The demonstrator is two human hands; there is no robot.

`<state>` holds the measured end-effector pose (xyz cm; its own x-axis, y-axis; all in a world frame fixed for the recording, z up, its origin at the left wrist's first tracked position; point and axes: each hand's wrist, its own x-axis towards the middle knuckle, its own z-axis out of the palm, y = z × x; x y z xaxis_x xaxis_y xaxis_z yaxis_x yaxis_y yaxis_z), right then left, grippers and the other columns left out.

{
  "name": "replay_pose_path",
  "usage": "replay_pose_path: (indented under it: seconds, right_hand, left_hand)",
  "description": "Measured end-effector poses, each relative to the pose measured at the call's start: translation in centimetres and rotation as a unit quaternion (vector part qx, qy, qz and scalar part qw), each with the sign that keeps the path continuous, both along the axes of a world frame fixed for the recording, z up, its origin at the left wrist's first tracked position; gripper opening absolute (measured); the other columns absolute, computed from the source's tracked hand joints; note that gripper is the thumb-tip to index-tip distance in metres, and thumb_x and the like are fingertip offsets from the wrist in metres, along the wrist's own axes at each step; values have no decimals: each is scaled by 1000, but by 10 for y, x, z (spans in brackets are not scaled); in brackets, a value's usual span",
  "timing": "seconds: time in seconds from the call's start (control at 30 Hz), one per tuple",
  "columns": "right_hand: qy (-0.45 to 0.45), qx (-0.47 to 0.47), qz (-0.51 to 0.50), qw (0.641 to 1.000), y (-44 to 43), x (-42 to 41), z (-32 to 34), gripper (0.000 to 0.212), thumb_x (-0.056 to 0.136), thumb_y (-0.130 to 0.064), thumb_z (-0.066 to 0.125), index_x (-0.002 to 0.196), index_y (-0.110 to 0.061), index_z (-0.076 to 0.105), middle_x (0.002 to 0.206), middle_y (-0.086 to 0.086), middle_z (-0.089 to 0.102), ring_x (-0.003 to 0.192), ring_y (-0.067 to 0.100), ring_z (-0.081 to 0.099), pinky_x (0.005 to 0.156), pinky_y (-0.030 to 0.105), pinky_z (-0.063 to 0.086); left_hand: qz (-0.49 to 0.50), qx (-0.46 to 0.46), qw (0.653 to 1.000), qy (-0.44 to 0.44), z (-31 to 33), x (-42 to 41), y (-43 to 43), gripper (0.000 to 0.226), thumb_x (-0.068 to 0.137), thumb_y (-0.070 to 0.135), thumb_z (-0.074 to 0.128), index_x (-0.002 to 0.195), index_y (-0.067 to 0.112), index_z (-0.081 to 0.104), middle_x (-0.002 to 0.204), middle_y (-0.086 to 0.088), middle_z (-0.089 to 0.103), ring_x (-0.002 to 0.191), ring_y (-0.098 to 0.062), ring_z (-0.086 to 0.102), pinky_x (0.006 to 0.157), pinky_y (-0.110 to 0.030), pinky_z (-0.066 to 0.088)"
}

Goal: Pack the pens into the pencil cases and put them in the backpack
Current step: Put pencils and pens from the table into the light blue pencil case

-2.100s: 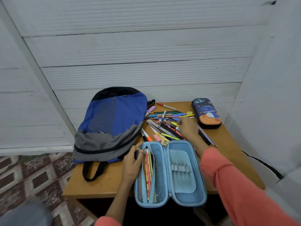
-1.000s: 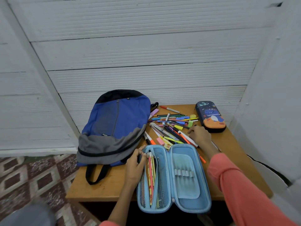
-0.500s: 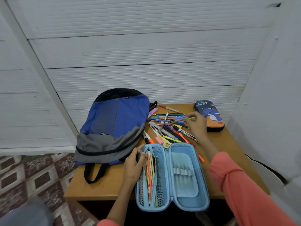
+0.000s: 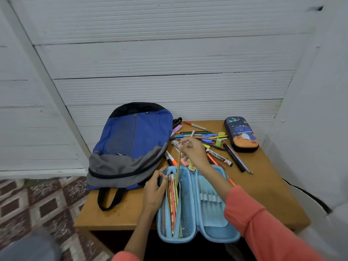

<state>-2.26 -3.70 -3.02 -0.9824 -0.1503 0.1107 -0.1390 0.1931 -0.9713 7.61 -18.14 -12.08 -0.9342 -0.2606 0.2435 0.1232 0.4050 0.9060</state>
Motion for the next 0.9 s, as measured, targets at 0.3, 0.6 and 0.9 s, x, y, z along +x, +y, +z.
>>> replay_pose_path:
  seconds: [0.3,0.6,0.9]
  right_hand:
    - [16,285,93,954,-24,11,-22,9,89,-12,64,86,-14,55,70,1,51,70,19,51,66,31,44]
    - [32,383,73,920,-21,16,-25,20,91,-20,64,108,-9,62,102,11,63,96,27,61,78,35,49]
    - [56,366,89,925,-14,25,-32,13,91,-21,62,97,-10,65,93,8,64,87,25,62,76,38,52]
  left_hand:
    - [9,-30,999,9,0,-1,0,22,97,18,55,78,16,47,123,13,66,73,-5,60,61,-24,45]
    - [0,-13,1000,1,0,-1,0,20,97,18,55,78,14,48,127,20,60,110,5,59,81,-22,46]
    - [-4,0,1000,7,-2,-1,-1,20,96,19,55,78,21,50,128,18,60,112,-5,61,83,-29,47]
